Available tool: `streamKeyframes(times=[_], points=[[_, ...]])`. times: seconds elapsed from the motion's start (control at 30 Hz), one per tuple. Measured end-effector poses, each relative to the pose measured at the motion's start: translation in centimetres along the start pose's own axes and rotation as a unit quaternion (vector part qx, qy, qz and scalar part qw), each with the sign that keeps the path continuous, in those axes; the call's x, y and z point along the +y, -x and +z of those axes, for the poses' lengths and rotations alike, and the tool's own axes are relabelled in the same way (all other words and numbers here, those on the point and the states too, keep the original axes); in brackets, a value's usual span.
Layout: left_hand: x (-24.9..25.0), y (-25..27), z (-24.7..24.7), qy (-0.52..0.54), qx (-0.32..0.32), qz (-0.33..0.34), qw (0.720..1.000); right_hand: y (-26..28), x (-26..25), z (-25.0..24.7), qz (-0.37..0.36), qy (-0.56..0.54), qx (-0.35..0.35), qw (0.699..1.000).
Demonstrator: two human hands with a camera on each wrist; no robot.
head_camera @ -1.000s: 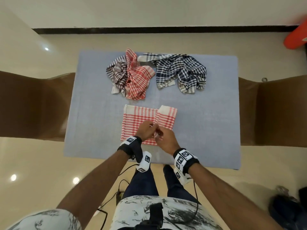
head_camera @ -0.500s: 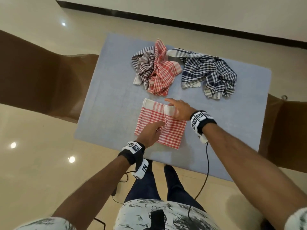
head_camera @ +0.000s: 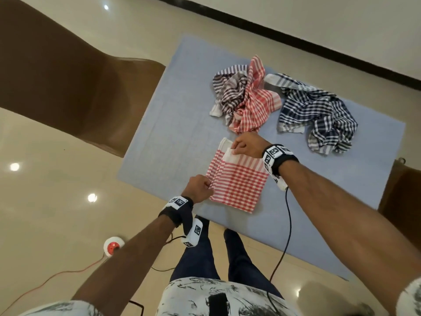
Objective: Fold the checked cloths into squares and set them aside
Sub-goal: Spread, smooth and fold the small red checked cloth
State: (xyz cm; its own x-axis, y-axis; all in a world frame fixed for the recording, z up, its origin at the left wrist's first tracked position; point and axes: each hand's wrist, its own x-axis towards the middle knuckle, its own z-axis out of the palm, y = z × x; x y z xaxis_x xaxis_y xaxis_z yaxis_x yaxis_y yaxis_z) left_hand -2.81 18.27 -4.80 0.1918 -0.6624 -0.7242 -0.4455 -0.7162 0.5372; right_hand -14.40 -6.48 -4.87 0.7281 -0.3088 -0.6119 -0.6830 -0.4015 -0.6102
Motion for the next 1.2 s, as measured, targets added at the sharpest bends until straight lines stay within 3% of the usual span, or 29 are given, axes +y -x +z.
streamKeyframes(times=[0.17, 0.43, 0.63, 0.7, 0.8, 0.87, 0.9, 0.97, 1.07, 1.2], points=[[-0.3, -0.4, -1.4, 0.022, 0.016, -0.004, 1.000, -2.0, -0.9, 0.5, 0.014, 0.031, 0.082, 0.996], [-0.8, -0.5, -1.2, 0.066, 0.125, -0.038, 0.989, -2.8, -1.2, 1.4, 0.057, 0.036, 0.169, 0.983], [-1.8, -0.1, -0.9, -0.042, 0.193, -0.091, 0.976, -2.0, -2.1, 3.1, 0.104, 0.092, 0.247, 0.959], [-2.2, 0.2, -0.5, -0.089, 0.241, -0.052, 0.965, -0.7, -2.2, 3.9, 0.103, 0.101, 0.286, 0.948], [-1.8, -0.3, 0.6, -0.167, 0.287, 0.120, 0.936, 2.5, -2.4, 6.8, 0.025, 0.139, 0.320, 0.937], [-1.4, -1.2, 2.2, -0.267, 0.240, 0.231, 0.904, 5.1, -2.5, 10.6, -0.035, 0.166, 0.251, 0.953], [-1.5, -1.6, 3.2, -0.282, 0.212, 0.255, 0.900, 6.3, -2.3, 12.7, -0.050, 0.188, 0.210, 0.958], [-2.1, -2.0, 4.6, -0.278, 0.197, 0.254, 0.905, 7.9, -1.4, 16.3, -0.040, 0.224, 0.171, 0.959], [-3.1, -1.6, 5.0, -0.264, 0.212, 0.210, 0.917, 9.3, -0.1, 18.6, 0.016, 0.187, 0.164, 0.969], [-3.9, -0.5, 4.1, -0.275, 0.229, 0.175, 0.917, 11.2, 0.8, 18.3, -0.011, 0.171, 0.231, 0.958]])
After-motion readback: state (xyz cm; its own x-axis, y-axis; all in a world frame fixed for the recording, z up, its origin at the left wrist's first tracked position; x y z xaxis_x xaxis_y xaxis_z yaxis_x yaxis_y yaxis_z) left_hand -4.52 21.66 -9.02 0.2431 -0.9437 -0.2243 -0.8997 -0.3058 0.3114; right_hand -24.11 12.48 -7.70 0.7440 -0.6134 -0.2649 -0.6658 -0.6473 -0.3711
